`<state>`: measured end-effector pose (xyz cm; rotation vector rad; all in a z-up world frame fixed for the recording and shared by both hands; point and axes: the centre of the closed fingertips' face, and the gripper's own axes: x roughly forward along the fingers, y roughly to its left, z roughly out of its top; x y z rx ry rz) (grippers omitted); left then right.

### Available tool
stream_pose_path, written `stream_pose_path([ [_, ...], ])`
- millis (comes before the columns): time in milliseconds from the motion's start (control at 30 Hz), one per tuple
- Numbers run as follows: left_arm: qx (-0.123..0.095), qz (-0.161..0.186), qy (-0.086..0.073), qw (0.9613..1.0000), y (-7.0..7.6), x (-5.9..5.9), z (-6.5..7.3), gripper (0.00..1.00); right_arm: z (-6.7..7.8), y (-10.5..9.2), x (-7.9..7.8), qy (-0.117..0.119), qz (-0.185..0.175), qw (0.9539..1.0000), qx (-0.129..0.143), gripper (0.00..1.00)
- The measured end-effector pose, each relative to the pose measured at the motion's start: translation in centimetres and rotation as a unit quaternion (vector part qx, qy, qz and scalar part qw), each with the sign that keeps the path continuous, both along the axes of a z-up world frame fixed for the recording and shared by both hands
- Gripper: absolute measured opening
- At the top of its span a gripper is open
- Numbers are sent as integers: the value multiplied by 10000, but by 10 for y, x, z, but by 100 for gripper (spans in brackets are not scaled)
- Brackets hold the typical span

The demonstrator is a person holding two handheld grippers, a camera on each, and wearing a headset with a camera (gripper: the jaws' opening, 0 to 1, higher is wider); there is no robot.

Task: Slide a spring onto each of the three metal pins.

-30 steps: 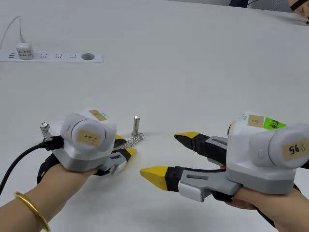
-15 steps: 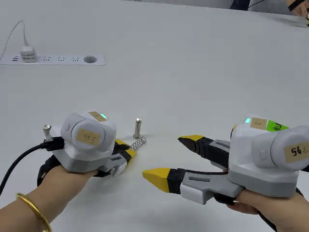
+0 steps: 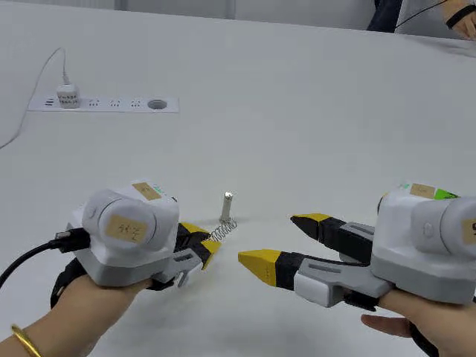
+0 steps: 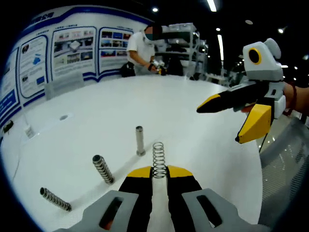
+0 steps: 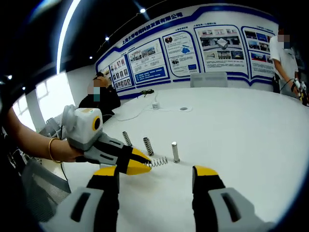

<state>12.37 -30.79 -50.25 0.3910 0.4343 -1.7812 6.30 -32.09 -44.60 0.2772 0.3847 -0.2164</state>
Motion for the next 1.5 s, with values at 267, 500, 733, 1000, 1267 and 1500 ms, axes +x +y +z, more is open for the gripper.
stream_pose_path([
  [267,-287,78,48,9995,20,2,22,10,12,2,10,-307,-72,9991,294,61],
  [500,-590,163,105,9981,30,4,43,10,22,6,21,-506,-20,9974,508,57],
  [733,-911,228,137,9955,37,4,59,10,34,14,35,-833,57,9918,966,49],
  [1000,-1252,226,144,9918,42,2,75,10,44,23,46,-1142,119,9820,1501,37],
  [1267,-1544,200,162,9877,48,-4,87,10,49,30,52,-1323,136,9708,1998,28],
  [1500,-1746,148,174,9844,51,-5,94,10,51,37,55,-1423,183,9593,2431,21],
])
